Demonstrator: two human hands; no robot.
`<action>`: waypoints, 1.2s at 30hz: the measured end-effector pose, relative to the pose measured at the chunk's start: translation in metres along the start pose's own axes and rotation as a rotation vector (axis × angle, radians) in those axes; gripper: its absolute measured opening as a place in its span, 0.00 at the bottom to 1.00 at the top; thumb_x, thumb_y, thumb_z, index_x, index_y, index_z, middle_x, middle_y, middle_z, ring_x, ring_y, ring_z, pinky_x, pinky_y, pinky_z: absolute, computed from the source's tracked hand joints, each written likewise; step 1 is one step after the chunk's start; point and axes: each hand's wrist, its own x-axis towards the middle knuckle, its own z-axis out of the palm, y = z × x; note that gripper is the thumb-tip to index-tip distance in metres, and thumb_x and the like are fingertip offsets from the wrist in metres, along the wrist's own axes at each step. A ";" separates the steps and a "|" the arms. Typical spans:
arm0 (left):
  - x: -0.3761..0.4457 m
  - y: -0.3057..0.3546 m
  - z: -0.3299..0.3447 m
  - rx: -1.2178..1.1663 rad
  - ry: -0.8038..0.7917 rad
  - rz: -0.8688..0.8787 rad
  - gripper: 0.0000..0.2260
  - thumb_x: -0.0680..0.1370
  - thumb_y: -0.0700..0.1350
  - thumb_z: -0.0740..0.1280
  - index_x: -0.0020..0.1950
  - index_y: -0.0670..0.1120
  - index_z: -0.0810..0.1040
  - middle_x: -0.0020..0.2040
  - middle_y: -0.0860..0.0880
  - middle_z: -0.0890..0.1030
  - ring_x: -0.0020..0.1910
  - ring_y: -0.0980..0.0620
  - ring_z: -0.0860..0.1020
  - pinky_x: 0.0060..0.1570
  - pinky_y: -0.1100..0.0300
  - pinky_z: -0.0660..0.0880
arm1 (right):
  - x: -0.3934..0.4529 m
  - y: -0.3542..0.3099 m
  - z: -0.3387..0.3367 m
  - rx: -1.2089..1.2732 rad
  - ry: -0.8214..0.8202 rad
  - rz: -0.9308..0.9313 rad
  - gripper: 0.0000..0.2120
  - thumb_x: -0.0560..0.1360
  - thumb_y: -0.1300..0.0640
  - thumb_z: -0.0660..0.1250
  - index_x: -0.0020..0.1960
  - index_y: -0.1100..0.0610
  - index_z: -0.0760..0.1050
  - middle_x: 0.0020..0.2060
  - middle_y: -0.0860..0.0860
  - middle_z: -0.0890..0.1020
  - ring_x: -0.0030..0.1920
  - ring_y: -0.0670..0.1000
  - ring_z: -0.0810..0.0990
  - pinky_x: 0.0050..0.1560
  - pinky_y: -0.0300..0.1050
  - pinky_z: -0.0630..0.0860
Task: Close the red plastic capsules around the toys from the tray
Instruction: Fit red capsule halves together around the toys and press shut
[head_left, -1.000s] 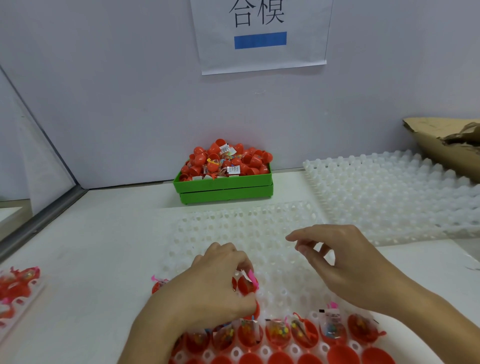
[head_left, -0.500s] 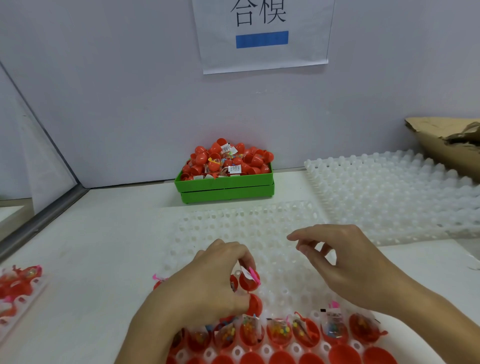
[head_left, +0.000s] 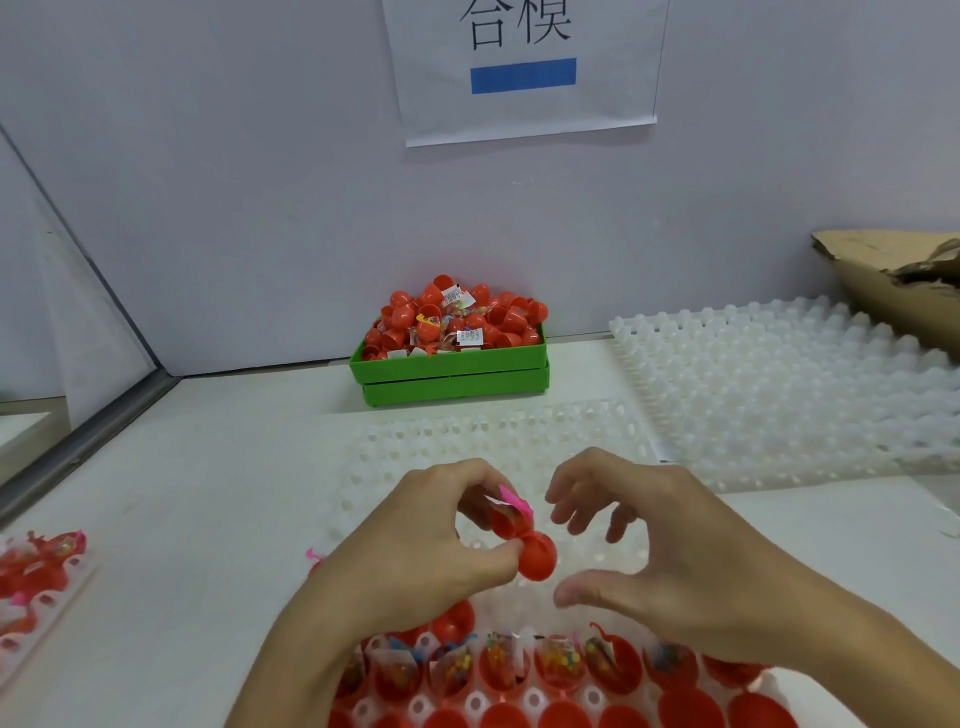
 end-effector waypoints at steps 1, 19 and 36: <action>0.000 0.001 0.001 -0.015 0.002 0.001 0.10 0.68 0.57 0.69 0.48 0.60 0.79 0.47 0.63 0.82 0.50 0.67 0.78 0.40 0.74 0.70 | 0.001 -0.001 0.001 0.019 -0.013 0.003 0.22 0.66 0.39 0.77 0.54 0.37 0.70 0.49 0.36 0.80 0.53 0.41 0.80 0.49 0.34 0.75; 0.008 0.011 0.013 -0.377 0.263 -0.050 0.11 0.67 0.42 0.80 0.44 0.46 0.80 0.42 0.54 0.86 0.42 0.56 0.85 0.42 0.65 0.80 | 0.006 0.005 -0.007 0.370 0.136 0.166 0.07 0.75 0.58 0.72 0.51 0.49 0.82 0.39 0.48 0.87 0.41 0.48 0.86 0.48 0.38 0.80; 0.012 0.015 0.028 -0.392 0.311 0.078 0.11 0.71 0.39 0.77 0.45 0.54 0.82 0.40 0.52 0.84 0.41 0.54 0.84 0.44 0.66 0.79 | 0.006 0.009 -0.011 0.238 0.204 0.200 0.11 0.75 0.50 0.70 0.57 0.42 0.80 0.48 0.37 0.84 0.51 0.39 0.82 0.50 0.41 0.81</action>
